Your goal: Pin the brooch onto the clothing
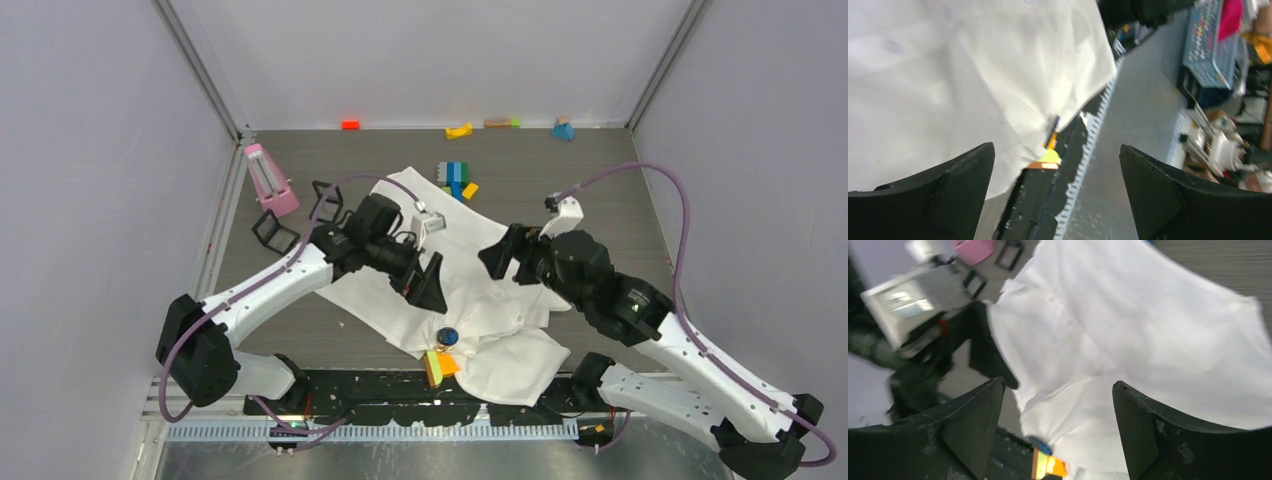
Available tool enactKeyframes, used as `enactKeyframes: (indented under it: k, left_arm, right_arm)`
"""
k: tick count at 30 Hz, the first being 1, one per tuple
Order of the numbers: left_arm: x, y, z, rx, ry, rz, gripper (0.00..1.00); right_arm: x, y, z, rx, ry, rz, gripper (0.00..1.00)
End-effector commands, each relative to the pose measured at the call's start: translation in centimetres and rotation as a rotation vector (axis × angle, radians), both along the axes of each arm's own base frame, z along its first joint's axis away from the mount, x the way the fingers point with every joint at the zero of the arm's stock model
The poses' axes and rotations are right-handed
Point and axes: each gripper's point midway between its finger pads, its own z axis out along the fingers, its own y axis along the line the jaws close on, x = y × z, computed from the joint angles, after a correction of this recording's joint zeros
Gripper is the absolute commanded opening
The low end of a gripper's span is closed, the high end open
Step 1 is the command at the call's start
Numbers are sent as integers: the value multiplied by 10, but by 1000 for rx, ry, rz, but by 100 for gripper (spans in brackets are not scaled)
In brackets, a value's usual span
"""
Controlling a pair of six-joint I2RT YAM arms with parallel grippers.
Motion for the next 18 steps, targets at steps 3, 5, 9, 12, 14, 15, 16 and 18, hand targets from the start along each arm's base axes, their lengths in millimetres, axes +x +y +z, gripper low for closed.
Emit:
enactKeyframes:
  k: [3,5,9,12,14,15,16,18]
  left_arm:
    - [106,12,33,93,-333,345,100]
    - [139,15,15,210,-353,430,100]
    - [198,27,-16,385,-373,582,100]
    - [241,43,-31,500,-419,696,100]
    - [263,48,-40,521,-417,740,100]
    - [272,49,-45,522,-402,760,100]
    - [280,50,-48,513,-386,778,100]
    - [295,53,-58,499,-363,811,100]
  right_arm:
    - [55,-87,-49,-156,222,-426,86]
    - [64,-108,-72,-126,315,-521,86]
    - [67,-146,-112,-103,446,-685,90]
    - [61,-166,-134,-110,507,-787,91]
    - [54,-173,-148,-108,546,-831,91]
    - [50,-175,-155,-106,563,-852,91]
    - [48,-176,-158,-104,570,-862,91]
    - [43,-177,-164,-91,583,-880,91]
